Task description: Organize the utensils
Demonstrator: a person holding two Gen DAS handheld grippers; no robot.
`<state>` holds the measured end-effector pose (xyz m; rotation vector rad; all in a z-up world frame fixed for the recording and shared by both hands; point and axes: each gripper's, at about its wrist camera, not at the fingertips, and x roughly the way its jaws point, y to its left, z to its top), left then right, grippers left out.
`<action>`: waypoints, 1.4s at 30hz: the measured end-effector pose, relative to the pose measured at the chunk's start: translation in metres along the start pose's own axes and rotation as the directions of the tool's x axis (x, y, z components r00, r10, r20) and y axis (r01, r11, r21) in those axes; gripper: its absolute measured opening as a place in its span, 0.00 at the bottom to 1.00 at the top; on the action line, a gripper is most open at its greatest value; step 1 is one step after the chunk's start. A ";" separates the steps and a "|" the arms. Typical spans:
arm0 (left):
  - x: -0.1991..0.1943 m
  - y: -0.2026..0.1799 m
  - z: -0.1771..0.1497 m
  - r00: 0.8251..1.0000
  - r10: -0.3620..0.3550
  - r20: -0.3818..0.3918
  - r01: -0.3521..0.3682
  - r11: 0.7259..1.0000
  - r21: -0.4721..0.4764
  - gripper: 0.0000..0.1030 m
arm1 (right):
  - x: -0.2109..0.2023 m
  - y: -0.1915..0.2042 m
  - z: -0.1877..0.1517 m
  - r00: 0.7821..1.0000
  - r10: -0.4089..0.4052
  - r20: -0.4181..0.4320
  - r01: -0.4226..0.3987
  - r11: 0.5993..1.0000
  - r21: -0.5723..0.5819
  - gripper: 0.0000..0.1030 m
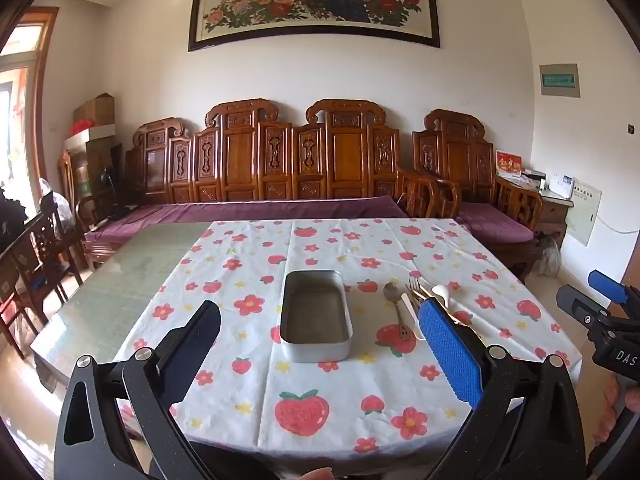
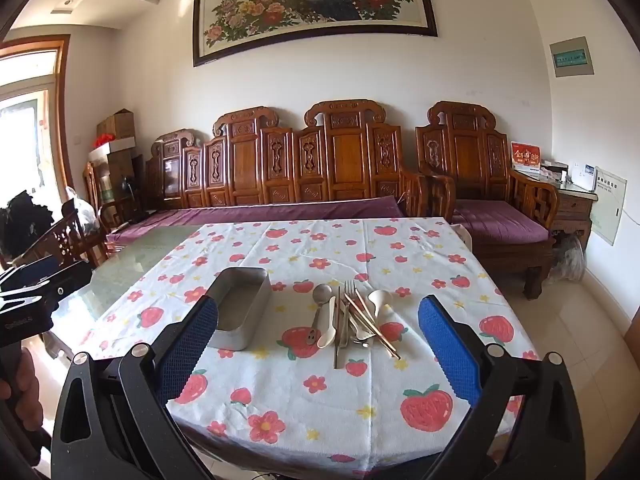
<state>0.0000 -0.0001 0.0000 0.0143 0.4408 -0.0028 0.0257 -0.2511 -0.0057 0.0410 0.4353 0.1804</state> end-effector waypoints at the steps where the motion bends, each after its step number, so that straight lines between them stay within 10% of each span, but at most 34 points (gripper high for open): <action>1: 0.000 0.000 0.000 1.000 0.000 0.001 0.000 1.000 -0.001 0.94 | 0.000 0.000 0.000 1.000 0.000 0.000 0.000 1.000 0.000 0.98; 42: -0.002 -0.008 0.003 1.000 -0.004 0.008 0.004 1.000 -0.007 0.94 | -0.002 0.001 0.002 1.000 0.001 0.007 -0.001 1.000 0.000 0.98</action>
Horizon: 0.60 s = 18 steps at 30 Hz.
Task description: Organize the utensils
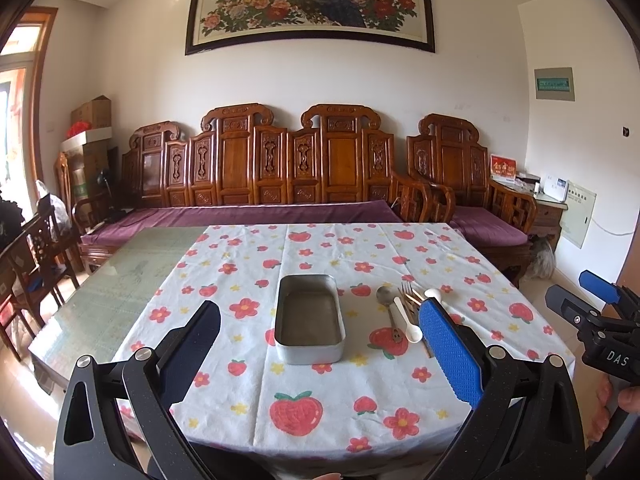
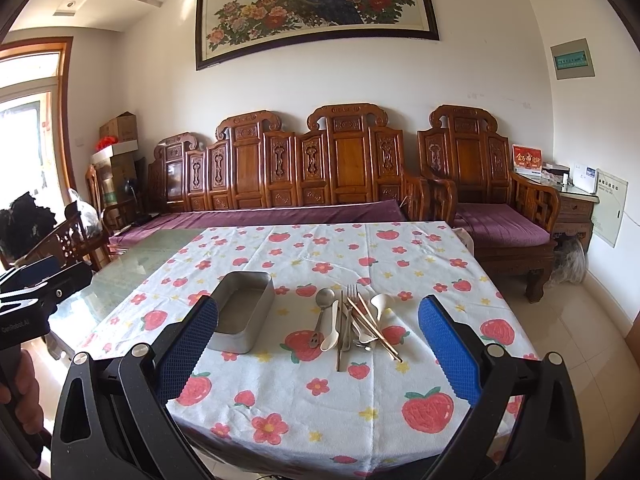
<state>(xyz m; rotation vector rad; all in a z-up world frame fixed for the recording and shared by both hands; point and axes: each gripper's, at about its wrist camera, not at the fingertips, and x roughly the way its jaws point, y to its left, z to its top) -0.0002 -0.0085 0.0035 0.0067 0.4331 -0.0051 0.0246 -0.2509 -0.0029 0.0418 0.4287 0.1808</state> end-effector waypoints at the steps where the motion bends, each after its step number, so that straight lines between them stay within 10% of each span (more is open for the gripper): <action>1: 0.000 0.000 0.000 1.000 0.000 0.000 0.000 1.000 0.000 0.94 | 0.000 0.001 0.000 1.000 0.000 0.001 0.000 1.000 0.000 0.98; 18: -0.004 -0.002 0.003 1.000 -0.002 0.001 0.002 1.000 -0.001 0.94 | -0.004 0.003 0.002 1.000 0.001 0.005 -0.001 1.000 0.000 0.98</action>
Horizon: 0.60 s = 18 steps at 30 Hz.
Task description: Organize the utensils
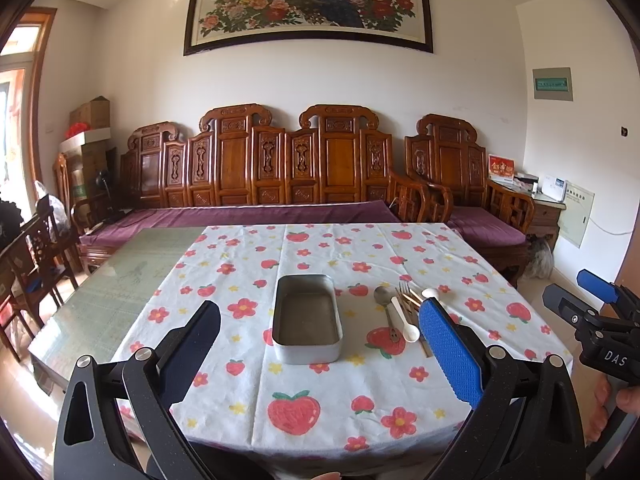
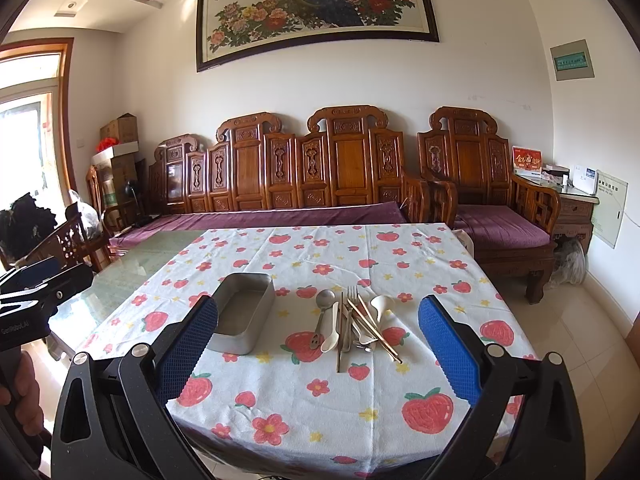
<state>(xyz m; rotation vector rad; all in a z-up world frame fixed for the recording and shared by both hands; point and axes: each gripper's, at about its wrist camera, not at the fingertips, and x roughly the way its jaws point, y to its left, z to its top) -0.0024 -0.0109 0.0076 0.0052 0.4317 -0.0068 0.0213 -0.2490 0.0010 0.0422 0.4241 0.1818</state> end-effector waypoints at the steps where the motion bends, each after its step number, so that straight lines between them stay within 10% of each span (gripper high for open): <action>1: 0.000 -0.001 0.001 1.000 0.001 -0.001 -0.001 1.000 0.000 0.94 | 0.000 0.000 0.000 1.000 0.001 0.001 -0.001 1.000 0.000 0.98; 18: -0.001 0.001 -0.001 1.000 -0.001 0.001 0.001 1.000 0.000 0.94 | 0.000 -0.001 -0.001 1.000 0.002 0.002 -0.002 1.000 0.001 0.98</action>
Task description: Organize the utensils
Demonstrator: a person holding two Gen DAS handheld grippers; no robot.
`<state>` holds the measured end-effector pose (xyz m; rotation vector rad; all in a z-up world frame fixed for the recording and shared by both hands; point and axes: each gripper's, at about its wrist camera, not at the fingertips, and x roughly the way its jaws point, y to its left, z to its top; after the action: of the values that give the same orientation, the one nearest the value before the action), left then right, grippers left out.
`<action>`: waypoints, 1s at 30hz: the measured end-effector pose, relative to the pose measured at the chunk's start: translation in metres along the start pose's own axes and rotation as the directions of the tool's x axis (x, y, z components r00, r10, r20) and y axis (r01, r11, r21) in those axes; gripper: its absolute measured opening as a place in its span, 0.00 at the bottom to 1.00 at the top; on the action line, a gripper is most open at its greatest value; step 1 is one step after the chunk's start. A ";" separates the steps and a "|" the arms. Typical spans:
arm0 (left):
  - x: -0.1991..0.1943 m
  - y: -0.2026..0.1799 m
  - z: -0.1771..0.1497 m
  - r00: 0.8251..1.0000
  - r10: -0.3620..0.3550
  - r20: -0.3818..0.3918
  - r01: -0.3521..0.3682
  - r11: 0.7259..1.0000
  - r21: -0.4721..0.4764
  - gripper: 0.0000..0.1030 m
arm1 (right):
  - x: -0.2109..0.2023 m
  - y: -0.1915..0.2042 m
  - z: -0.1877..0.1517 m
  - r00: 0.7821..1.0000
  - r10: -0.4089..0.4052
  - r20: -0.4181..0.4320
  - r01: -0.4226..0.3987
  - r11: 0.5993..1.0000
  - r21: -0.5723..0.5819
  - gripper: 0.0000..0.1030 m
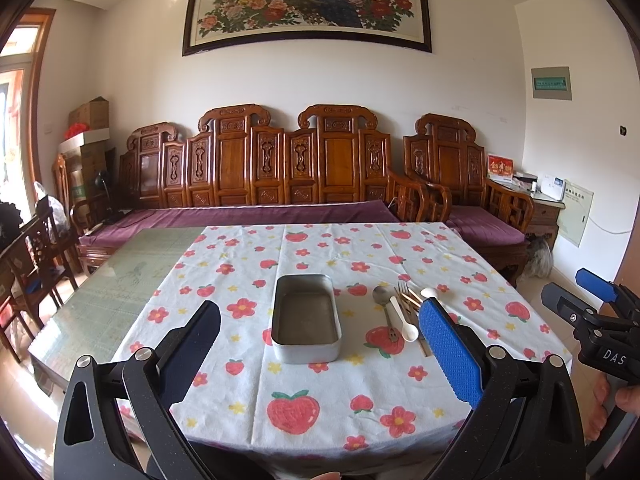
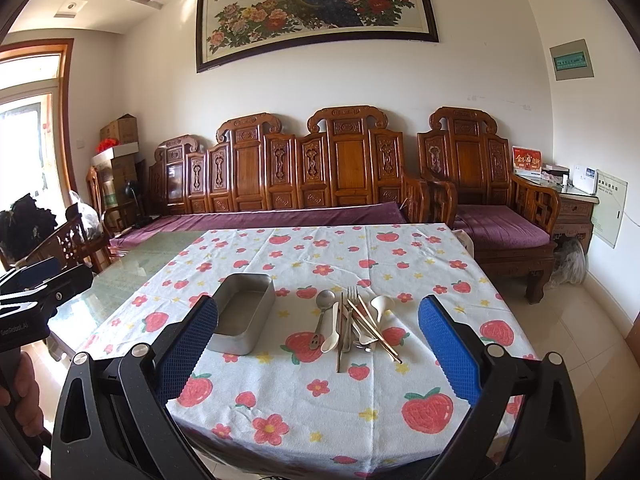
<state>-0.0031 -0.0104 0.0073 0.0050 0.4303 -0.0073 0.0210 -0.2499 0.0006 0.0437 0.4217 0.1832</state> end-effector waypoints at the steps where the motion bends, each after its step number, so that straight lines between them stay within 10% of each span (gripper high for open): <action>1: 0.000 -0.001 0.000 1.000 0.000 -0.001 0.000 1.000 0.000 0.94 | 0.000 0.000 0.000 1.000 -0.001 0.000 0.001 1.000 0.000 0.98; 14: 0.008 -0.010 -0.002 0.998 -0.015 -0.056 0.015 1.000 0.011 0.94 | 0.004 -0.003 0.004 1.000 0.008 -0.024 -0.008 1.000 0.002 0.98; 30: 0.107 -0.021 -0.028 0.968 -0.117 -0.222 0.130 0.990 0.045 0.94 | 0.108 -0.040 -0.029 0.987 0.020 -0.159 -0.022 1.000 -0.015 0.89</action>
<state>0.0821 -0.0322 -0.0625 0.0379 0.6503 -0.1439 0.1127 -0.2686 -0.0721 0.0168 0.5790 0.2118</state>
